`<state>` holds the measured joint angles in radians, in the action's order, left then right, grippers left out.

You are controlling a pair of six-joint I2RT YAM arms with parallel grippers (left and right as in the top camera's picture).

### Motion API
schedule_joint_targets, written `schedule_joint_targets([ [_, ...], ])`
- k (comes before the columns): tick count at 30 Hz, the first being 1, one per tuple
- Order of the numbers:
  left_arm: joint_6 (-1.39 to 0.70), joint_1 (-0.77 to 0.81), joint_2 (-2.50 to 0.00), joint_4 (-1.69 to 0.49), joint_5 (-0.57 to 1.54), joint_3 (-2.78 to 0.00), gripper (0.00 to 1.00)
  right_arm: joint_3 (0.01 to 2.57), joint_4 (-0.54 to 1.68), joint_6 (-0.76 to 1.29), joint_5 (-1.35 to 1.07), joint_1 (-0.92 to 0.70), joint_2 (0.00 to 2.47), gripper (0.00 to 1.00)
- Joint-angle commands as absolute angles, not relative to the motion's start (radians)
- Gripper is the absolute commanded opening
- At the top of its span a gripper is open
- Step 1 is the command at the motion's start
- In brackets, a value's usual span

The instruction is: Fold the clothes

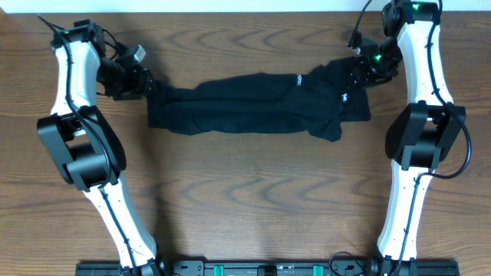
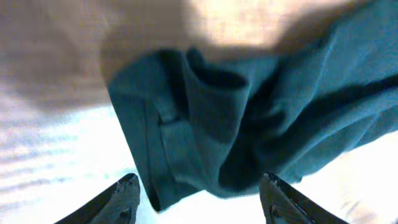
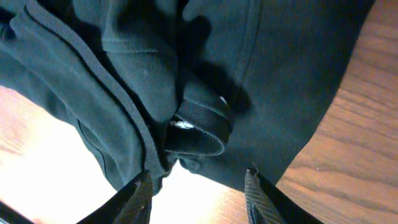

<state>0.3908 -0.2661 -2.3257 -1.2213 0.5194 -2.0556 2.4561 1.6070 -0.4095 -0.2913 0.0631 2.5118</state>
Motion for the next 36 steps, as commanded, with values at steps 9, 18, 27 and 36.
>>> schedule_joint_targets([
  [9,0.388,-0.193,-2.339,-1.085,0.518,-2.061,0.54,2.456,1.586,-0.420,-0.307,0.064,2.507,0.50],
  [18,0.283,-0.141,-2.350,-1.118,0.265,-2.045,0.20,2.456,1.581,-0.420,-0.307,0.064,2.507,0.51],
  [27,-0.035,-0.160,-2.349,-1.242,0.066,-2.045,0.06,2.456,1.562,-0.420,-0.308,0.064,2.507,0.54],
  [36,-0.101,-0.165,-2.349,-1.274,0.066,-2.045,0.38,2.456,1.559,-0.420,-0.308,0.064,2.507,0.56],
])
